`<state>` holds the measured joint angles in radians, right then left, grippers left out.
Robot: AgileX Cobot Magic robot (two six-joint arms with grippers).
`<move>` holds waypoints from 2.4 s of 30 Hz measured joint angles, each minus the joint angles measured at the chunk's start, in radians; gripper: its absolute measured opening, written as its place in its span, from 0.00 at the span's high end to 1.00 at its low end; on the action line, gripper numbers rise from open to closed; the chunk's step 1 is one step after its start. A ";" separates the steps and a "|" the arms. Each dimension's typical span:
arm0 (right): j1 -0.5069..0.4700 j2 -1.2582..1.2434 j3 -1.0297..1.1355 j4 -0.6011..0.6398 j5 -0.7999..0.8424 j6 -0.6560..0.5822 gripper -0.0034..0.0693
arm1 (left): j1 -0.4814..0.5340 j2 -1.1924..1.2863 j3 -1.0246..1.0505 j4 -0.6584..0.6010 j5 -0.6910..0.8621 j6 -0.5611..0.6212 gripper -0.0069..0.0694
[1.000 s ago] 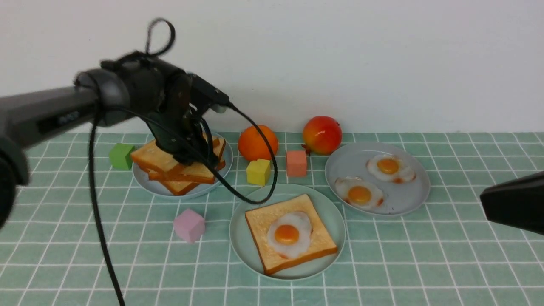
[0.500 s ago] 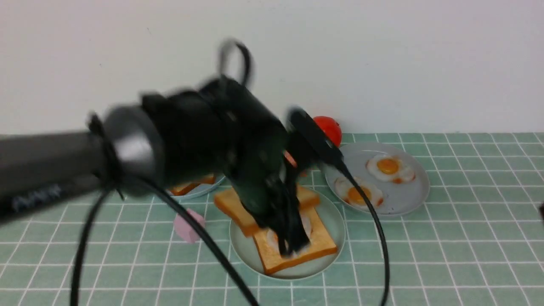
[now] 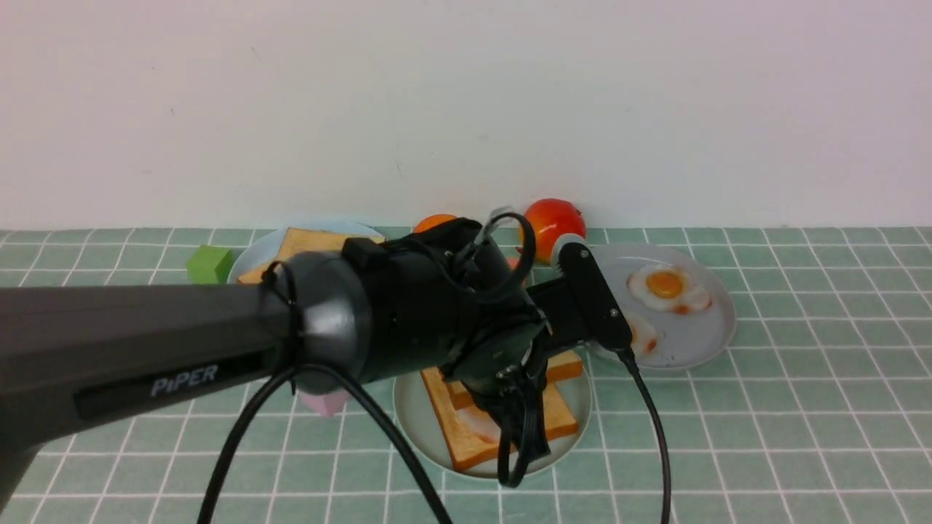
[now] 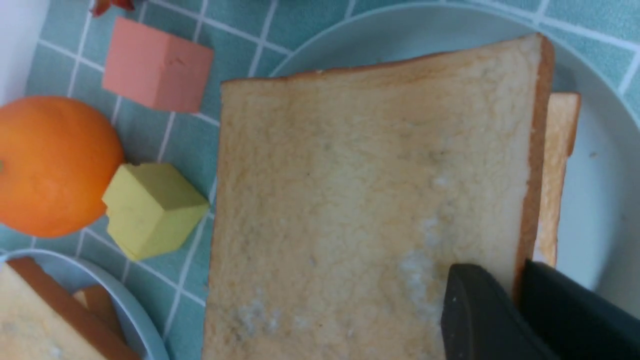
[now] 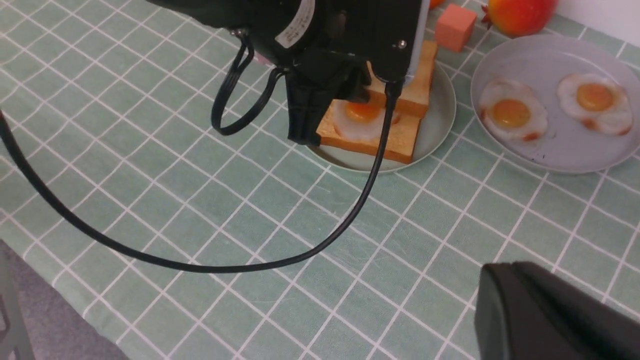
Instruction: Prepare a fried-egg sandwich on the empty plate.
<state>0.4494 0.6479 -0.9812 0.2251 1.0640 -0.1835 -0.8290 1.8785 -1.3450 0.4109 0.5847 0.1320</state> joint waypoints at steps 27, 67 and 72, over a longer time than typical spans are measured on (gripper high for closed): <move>0.000 0.000 0.001 0.019 0.000 0.003 0.93 | 0.000 0.087 0.000 0.013 -0.003 0.000 0.60; 0.000 -0.262 0.043 -0.293 0.090 0.348 0.95 | -0.021 -1.557 0.887 -0.381 -0.486 -0.236 0.93; 0.000 -0.351 0.168 -0.382 0.025 0.518 0.95 | -0.021 -1.804 1.153 -0.411 -0.585 -0.239 0.93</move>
<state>0.4494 0.2967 -0.8131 -0.1571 1.0885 0.3345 -0.8503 0.0743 -0.1921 0.0000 0.0000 -0.1068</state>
